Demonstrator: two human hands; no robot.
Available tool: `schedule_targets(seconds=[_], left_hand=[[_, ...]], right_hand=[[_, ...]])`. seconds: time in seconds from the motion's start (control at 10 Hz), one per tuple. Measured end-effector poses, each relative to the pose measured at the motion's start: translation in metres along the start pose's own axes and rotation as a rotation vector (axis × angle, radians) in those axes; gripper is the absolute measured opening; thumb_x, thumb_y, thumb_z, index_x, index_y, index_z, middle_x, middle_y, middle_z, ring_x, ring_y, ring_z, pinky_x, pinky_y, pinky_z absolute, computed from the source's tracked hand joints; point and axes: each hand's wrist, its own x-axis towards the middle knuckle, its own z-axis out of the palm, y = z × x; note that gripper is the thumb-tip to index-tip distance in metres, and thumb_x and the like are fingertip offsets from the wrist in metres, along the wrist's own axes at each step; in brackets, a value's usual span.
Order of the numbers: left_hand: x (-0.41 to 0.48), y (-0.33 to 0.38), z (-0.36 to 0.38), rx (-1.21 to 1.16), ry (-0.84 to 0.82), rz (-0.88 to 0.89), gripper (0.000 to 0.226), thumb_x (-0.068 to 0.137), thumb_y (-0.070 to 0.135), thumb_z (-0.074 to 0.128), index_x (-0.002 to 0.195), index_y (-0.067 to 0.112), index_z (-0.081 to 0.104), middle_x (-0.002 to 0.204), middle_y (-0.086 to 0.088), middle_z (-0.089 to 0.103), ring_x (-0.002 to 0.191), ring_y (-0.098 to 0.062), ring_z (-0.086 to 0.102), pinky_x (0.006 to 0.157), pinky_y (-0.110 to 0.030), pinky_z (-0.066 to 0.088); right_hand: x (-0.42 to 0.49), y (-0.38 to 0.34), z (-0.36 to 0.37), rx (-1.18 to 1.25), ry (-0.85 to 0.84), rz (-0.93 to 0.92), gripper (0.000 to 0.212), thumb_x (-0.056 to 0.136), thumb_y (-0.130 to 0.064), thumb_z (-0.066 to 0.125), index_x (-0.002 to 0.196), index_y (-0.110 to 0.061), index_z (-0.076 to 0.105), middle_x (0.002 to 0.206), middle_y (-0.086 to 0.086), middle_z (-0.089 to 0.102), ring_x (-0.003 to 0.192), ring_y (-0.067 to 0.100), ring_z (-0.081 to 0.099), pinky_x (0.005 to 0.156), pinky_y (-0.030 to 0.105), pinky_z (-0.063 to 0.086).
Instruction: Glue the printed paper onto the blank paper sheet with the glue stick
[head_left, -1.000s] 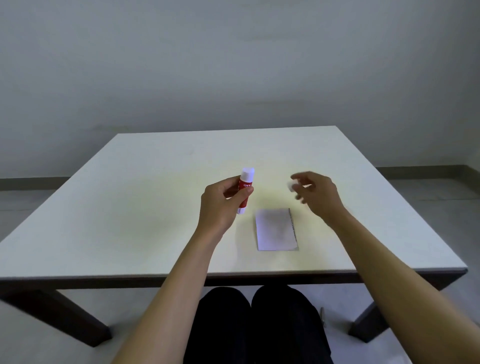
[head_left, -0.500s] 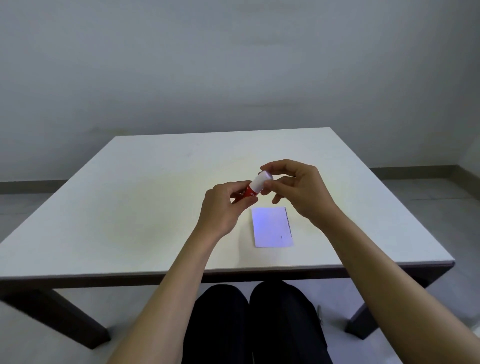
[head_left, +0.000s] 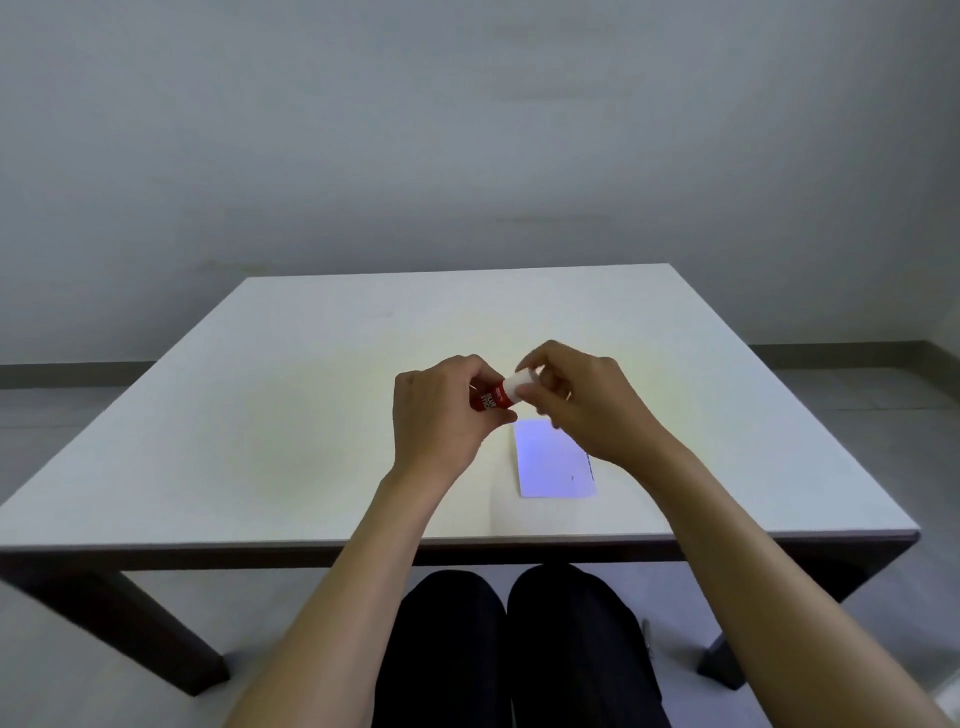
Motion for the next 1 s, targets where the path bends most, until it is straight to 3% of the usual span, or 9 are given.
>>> schedule_targets(seconds=[0.1, 0.2, 0.3, 0.4, 0.5, 0.6, 0.8, 0.9, 1.0], left_hand=[[-0.005, -0.003, 0.006, 0.031, 0.005, 0.017, 0.027, 0.063, 0.024, 0.083, 0.081, 0.017, 0.065, 0.079, 0.007, 0.071, 0.078, -0.018, 0.068, 0.083, -0.045, 0.050], [-0.002, -0.009, 0.011, 0.042, 0.032, -0.019, 0.029, 0.064, 0.027, 0.083, 0.079, 0.017, 0.060, 0.078, 0.010, 0.067, 0.077, -0.018, 0.066, 0.081, -0.042, 0.049], [0.015, -0.023, 0.015, 0.011, 0.098, -0.145, 0.035, 0.066, 0.030, 0.082, 0.078, 0.016, 0.051, 0.082, 0.004, 0.070, 0.074, -0.023, 0.066, 0.075, -0.039, 0.047], [0.035, -0.033, 0.027, -0.023, 0.141, -0.256, 0.040, 0.067, 0.030, 0.080, 0.078, 0.014, 0.045, 0.077, 0.003, 0.063, 0.077, -0.026, 0.064, 0.071, -0.035, 0.042], [0.049, -0.040, 0.043, -0.029, 0.155, -0.310, 0.041, 0.069, 0.030, 0.079, 0.081, 0.012, 0.043, 0.080, 0.003, 0.058, 0.082, -0.028, 0.062, 0.076, -0.037, 0.043], [0.057, -0.047, 0.053, -0.035, 0.166, -0.338, 0.042, 0.069, 0.028, 0.079, 0.081, 0.012, 0.042, 0.081, 0.000, 0.056, 0.083, -0.030, 0.061, 0.077, -0.038, 0.042], [0.050, -0.056, 0.064, -0.072, 0.206, -0.371, 0.041, 0.068, 0.026, 0.079, 0.080, 0.011, 0.043, 0.081, -0.002, 0.058, 0.082, -0.030, 0.060, 0.077, -0.040, 0.045], [0.051, -0.058, 0.064, -0.081, 0.174, -0.386, 0.041, 0.068, 0.027, 0.079, 0.082, 0.011, 0.043, 0.085, -0.003, 0.060, 0.085, -0.029, 0.061, 0.077, -0.039, 0.044], [0.046, -0.063, 0.063, -0.024, 0.048, -0.425, 0.057, 0.066, 0.036, 0.081, 0.104, 0.011, 0.047, 0.106, -0.003, 0.059, 0.106, -0.028, 0.059, 0.079, -0.036, 0.039]], right_hand=[[0.006, -0.001, 0.011, -0.350, 0.110, 0.150, 0.057, 0.085, -0.061, 0.047, 0.058, -0.011, 0.047, 0.050, 0.003, 0.045, 0.052, 0.022, 0.040, 0.050, 0.030, 0.028], [0.003, 0.000, 0.011, -0.212, 0.110, 0.216, 0.068, 0.089, -0.066, 0.029, 0.074, -0.009, 0.063, 0.063, 0.008, 0.061, 0.066, 0.029, 0.057, 0.058, 0.033, 0.040], [-0.006, 0.006, 0.009, -0.026, 0.117, 0.237, 0.057, 0.091, -0.059, 0.031, 0.091, -0.013, 0.065, 0.070, 0.016, 0.063, 0.061, 0.025, 0.053, 0.069, 0.042, 0.051], [-0.016, 0.013, 0.011, -0.042, 0.064, 0.247, 0.049, 0.091, -0.055, 0.037, 0.091, -0.013, 0.064, 0.077, 0.020, 0.066, 0.057, 0.021, 0.049, 0.066, 0.040, 0.050], [-0.028, 0.020, 0.014, -0.061, -0.012, 0.253, 0.034, 0.091, -0.048, 0.046, 0.094, -0.020, 0.065, 0.068, 0.006, 0.065, 0.058, 0.019, 0.052, 0.061, 0.031, 0.043], [-0.040, 0.027, 0.017, -0.100, -0.095, 0.261, 0.026, 0.091, -0.044, 0.050, 0.097, -0.025, 0.065, 0.065, -0.007, 0.059, 0.070, 0.021, 0.061, 0.063, 0.031, 0.044], [-0.044, 0.037, 0.014, -0.034, -0.045, 0.300, 0.015, 0.091, -0.038, 0.053, 0.089, -0.028, 0.064, 0.072, 0.004, 0.066, 0.068, 0.018, 0.060, 0.065, 0.030, 0.045], [-0.041, 0.037, 0.014, -0.022, -0.034, 0.311, 0.014, 0.091, -0.036, 0.053, 0.090, -0.027, 0.063, 0.072, 0.005, 0.066, 0.068, 0.020, 0.060, 0.064, 0.031, 0.045], [-0.037, 0.039, 0.020, -0.019, 0.002, 0.303, 0.018, 0.091, -0.035, 0.054, 0.105, -0.027, 0.062, 0.067, -0.003, 0.062, 0.072, 0.021, 0.062, 0.067, 0.034, 0.049]])
